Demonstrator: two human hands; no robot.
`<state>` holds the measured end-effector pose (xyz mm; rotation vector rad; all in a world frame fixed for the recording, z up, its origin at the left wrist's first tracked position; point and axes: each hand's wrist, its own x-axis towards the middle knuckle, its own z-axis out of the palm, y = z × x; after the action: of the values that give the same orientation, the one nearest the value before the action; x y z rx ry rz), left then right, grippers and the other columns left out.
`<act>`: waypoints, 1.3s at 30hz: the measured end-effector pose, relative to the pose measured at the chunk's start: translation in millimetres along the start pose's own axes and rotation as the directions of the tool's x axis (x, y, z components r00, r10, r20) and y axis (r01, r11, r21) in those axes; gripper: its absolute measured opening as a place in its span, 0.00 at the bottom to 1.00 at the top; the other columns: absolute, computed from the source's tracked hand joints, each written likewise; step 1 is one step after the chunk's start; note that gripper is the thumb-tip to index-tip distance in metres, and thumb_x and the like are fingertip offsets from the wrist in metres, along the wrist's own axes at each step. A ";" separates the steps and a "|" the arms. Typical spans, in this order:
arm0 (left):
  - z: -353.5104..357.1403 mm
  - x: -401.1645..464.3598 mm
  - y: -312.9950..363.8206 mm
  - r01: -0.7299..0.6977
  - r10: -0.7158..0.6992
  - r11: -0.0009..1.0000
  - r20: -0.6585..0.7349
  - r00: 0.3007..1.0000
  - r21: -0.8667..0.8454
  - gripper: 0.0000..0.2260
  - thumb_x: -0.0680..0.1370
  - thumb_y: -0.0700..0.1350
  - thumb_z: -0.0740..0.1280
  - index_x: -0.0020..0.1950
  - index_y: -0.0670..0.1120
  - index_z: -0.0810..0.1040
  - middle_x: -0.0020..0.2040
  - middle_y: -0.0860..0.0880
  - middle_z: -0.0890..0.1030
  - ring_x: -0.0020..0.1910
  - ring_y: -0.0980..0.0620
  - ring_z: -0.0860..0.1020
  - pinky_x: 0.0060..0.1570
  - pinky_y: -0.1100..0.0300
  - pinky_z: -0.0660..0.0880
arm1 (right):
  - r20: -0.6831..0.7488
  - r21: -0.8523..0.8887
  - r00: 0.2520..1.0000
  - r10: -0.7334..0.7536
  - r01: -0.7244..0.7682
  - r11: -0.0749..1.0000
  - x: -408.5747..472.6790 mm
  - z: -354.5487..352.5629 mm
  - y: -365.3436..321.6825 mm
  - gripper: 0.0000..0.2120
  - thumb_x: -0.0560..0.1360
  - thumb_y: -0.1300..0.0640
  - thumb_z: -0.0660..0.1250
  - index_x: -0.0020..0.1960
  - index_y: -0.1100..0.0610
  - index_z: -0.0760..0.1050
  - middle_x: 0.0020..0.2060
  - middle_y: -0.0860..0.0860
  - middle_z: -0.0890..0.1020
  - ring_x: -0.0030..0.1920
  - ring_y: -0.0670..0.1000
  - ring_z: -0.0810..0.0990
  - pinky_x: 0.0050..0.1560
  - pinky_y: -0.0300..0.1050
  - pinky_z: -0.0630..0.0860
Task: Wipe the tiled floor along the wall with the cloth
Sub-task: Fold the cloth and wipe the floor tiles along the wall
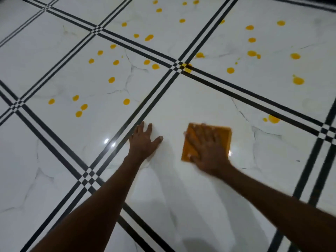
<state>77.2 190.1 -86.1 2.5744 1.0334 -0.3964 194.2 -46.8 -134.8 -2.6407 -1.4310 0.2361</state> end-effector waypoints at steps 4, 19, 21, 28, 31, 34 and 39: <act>13.6 -18.7 24.8 -0.148 0.156 0.983 -0.068 0.985 0.112 0.37 0.78 0.66 0.53 0.82 0.47 0.55 0.82 0.40 0.52 0.81 0.41 0.50 0.74 0.41 0.54 | 0.065 0.069 0.974 -0.216 0.211 0.975 -85.9 1.3 -20.0 0.41 0.76 0.34 0.59 0.84 0.43 0.47 0.84 0.53 0.50 0.83 0.60 0.44 0.80 0.65 0.45; 29.6 0.2 119.0 -0.345 0.276 0.899 0.261 0.925 0.271 0.57 0.67 0.73 0.69 0.81 0.54 0.35 0.81 0.45 0.34 0.80 0.40 0.38 0.75 0.38 0.51 | -0.001 -0.048 0.999 0.032 -0.032 0.998 14.5 -27.2 102.5 0.37 0.79 0.33 0.52 0.84 0.44 0.47 0.84 0.54 0.50 0.83 0.61 0.48 0.80 0.65 0.45; 24.3 1.2 123.9 -0.357 0.271 0.885 0.291 0.917 0.298 0.60 0.65 0.72 0.71 0.81 0.53 0.35 0.81 0.43 0.35 0.80 0.38 0.40 0.75 0.38 0.54 | -0.045 -0.036 0.972 0.231 -0.233 0.972 19.2 -34.6 151.4 0.36 0.78 0.33 0.50 0.83 0.45 0.52 0.83 0.55 0.55 0.82 0.63 0.53 0.79 0.65 0.50; 24.6 0.2 128.9 -0.317 0.249 0.909 0.259 0.933 0.271 0.62 0.63 0.69 0.75 0.82 0.52 0.38 0.81 0.43 0.38 0.80 0.38 0.41 0.74 0.38 0.55 | -0.147 0.115 0.753 0.641 -0.631 0.767 -49.0 -28.8 112.8 0.37 0.79 0.35 0.51 0.84 0.50 0.52 0.82 0.59 0.56 0.81 0.66 0.54 0.79 0.68 0.50; 23.6 2.4 124.8 -0.328 0.262 0.905 0.253 0.931 0.271 0.61 0.63 0.70 0.74 0.81 0.54 0.37 0.82 0.44 0.38 0.80 0.39 0.41 0.75 0.38 0.55 | -0.078 0.040 0.962 0.262 -0.259 0.965 8.3 -23.8 90.1 0.37 0.78 0.34 0.53 0.83 0.46 0.51 0.83 0.56 0.53 0.82 0.63 0.50 0.79 0.68 0.49; 24.6 1.3 120.0 -0.345 0.283 0.897 0.239 0.929 0.276 0.61 0.62 0.72 0.73 0.81 0.56 0.37 0.82 0.46 0.39 0.81 0.41 0.42 0.74 0.40 0.55 | -0.098 -0.030 0.956 0.278 -0.282 0.959 35.9 -27.5 159.3 0.36 0.78 0.33 0.52 0.82 0.47 0.56 0.82 0.55 0.57 0.81 0.63 0.56 0.78 0.64 0.52; 25.0 -2.0 128.7 -0.335 0.274 0.901 0.235 0.933 0.277 0.61 0.62 0.71 0.74 0.82 0.54 0.38 0.82 0.45 0.39 0.81 0.40 0.42 0.75 0.39 0.55 | -0.223 0.161 0.520 0.824 -0.815 0.557 -13.8 -31.5 160.6 0.36 0.80 0.36 0.49 0.84 0.51 0.51 0.82 0.61 0.57 0.80 0.68 0.55 0.77 0.70 0.53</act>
<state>163.3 91.4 -81.7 2.8431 0.5166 -0.7575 324.6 -146.7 -132.9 -2.9403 0.0244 -0.0395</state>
